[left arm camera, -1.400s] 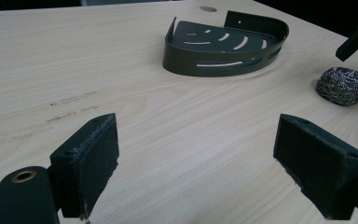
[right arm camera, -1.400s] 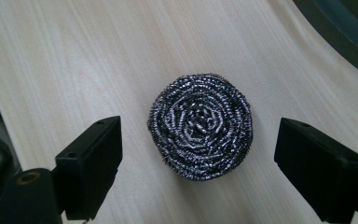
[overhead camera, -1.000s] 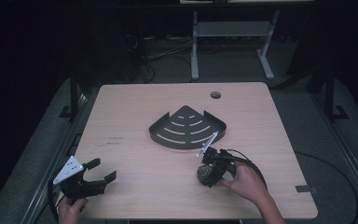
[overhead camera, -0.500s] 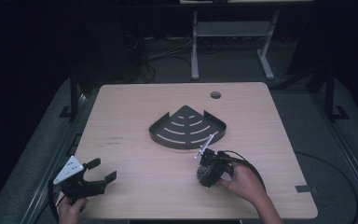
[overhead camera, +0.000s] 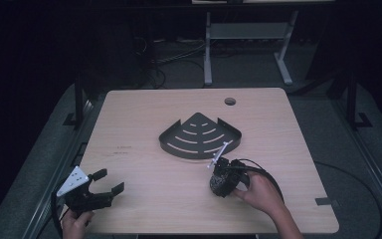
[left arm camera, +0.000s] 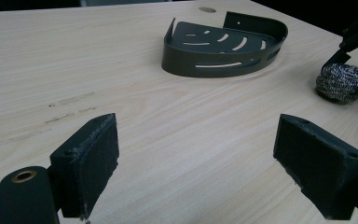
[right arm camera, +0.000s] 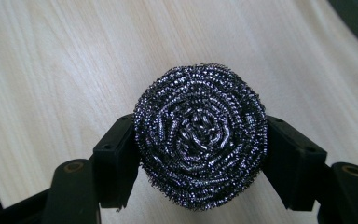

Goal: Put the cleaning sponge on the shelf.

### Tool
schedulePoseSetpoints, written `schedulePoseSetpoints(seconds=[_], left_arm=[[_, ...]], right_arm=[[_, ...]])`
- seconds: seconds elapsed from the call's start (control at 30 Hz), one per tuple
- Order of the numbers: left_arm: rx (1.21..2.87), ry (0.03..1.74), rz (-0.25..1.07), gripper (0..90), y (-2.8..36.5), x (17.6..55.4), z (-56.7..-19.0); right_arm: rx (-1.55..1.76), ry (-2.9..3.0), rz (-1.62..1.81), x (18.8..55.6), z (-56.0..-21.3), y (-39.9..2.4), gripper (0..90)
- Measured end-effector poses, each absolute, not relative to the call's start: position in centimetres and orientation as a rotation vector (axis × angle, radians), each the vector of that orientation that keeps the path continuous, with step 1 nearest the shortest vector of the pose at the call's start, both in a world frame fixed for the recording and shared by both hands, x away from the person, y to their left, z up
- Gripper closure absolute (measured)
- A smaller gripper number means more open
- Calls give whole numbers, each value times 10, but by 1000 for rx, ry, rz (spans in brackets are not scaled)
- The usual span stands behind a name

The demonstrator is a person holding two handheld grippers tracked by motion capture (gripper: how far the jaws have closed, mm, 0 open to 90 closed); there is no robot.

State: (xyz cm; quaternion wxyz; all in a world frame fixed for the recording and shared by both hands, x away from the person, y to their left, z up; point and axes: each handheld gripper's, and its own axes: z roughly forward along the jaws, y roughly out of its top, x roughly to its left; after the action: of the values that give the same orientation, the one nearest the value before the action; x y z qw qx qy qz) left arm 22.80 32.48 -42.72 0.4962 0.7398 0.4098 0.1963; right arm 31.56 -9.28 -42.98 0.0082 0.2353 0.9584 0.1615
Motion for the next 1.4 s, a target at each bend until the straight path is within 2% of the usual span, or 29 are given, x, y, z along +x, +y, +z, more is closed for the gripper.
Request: schedulePoseSetpoints(seconds=[1.4], left_arm=[[1789, 989, 475, 133, 324, 228, -426]], right_arm=[[761, 2976, 553, 343, -383, -98, 325]])
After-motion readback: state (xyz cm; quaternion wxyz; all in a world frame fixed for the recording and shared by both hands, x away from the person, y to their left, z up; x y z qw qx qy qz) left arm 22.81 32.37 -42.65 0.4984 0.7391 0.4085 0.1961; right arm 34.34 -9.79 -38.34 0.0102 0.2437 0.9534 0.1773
